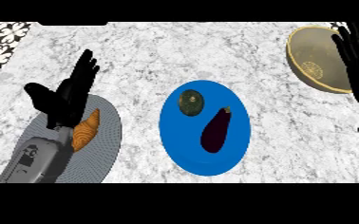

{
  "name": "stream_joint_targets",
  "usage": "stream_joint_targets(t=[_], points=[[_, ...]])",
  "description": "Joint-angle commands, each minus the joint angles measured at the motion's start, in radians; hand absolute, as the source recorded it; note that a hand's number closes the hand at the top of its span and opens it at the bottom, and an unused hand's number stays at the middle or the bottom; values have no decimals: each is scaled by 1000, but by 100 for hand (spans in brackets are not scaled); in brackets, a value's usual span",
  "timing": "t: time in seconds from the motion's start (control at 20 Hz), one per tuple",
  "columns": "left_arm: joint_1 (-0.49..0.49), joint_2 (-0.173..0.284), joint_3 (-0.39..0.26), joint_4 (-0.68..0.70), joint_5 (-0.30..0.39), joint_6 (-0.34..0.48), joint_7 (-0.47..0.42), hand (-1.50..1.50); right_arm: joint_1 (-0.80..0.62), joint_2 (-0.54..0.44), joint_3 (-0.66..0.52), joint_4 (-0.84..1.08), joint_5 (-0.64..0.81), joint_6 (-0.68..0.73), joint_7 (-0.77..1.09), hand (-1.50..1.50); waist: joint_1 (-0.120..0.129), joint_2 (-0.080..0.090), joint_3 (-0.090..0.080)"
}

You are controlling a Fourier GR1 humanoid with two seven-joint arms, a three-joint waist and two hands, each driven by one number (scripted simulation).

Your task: Pick the squash from the plate and place it in the bowl

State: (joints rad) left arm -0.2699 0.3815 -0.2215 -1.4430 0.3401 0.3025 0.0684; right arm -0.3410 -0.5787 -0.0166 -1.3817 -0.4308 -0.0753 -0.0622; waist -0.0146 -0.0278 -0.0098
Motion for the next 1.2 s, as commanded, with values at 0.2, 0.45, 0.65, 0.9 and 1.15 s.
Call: stream_joint_targets(t=[0.2,0.45,0.65,0.9,1.15], points=[[-90,48,42,-29,-34,-13,-62,0,-177,255,376,-214,-76,292,7,-150,176,27,7],[-37,94,143,-1,-4,-24,-128,0,-134,386,583,-288,389,-37,-160,-150,51,23,8],[9,111,187,-5,30,-69,-142,0,-14,371,767,-354,568,-58,-245,-150,17,22,9],[21,135,229,-9,32,-97,-140,0,-93,266,721,-469,692,-24,-45,-150,9,20,9],[29,122,248,26,33,-110,-177,0,-174,89,573,-582,669,137,168,-150,-2,22,8]])
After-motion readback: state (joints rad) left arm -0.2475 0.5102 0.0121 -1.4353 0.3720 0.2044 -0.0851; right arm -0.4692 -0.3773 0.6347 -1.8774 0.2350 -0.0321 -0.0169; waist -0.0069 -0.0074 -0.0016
